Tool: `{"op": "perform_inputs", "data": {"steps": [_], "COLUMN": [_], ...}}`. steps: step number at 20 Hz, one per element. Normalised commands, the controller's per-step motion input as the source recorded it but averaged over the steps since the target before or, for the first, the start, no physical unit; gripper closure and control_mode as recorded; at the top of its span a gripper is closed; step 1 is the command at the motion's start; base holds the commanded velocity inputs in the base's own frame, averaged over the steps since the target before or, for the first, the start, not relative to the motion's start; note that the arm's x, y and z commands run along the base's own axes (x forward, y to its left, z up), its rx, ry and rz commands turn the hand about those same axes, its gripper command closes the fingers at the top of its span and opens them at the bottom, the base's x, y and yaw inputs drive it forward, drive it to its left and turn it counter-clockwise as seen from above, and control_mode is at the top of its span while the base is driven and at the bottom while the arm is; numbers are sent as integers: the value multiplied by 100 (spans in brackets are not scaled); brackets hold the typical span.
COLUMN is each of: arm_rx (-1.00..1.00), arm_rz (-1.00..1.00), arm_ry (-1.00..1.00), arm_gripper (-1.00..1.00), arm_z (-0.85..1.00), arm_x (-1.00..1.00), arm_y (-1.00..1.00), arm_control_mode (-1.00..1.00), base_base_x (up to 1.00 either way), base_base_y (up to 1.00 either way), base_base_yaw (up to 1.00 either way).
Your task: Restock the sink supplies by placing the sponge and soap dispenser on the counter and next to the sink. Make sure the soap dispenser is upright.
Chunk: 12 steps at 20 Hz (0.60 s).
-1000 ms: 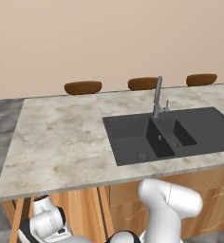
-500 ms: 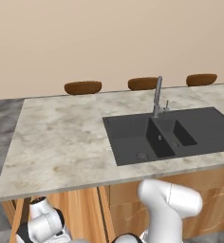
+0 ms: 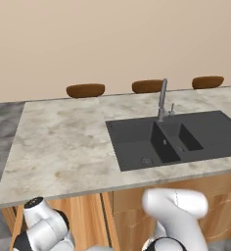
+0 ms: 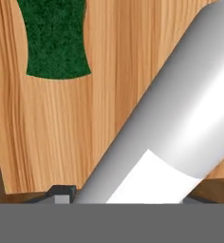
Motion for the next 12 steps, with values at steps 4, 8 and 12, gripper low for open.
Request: {"op": "perform_inputs", "data": {"steps": [4,8,12], "arm_rx": [35,52,50], "arm_rz": [-3,1,0], "arm_ry": [-18,-20,-17], "arm_gripper": [100,100,100], "arm_z": [92,89,96], "arm_x": [-14,-2,-3], "arm_y": [-74,-100,-100], "arm_control_mode": [-100,-100,-100], "base_base_x": [0,0,0], "base_base_y": [0,0,0], "base_base_yaw": [0,0,0]}}
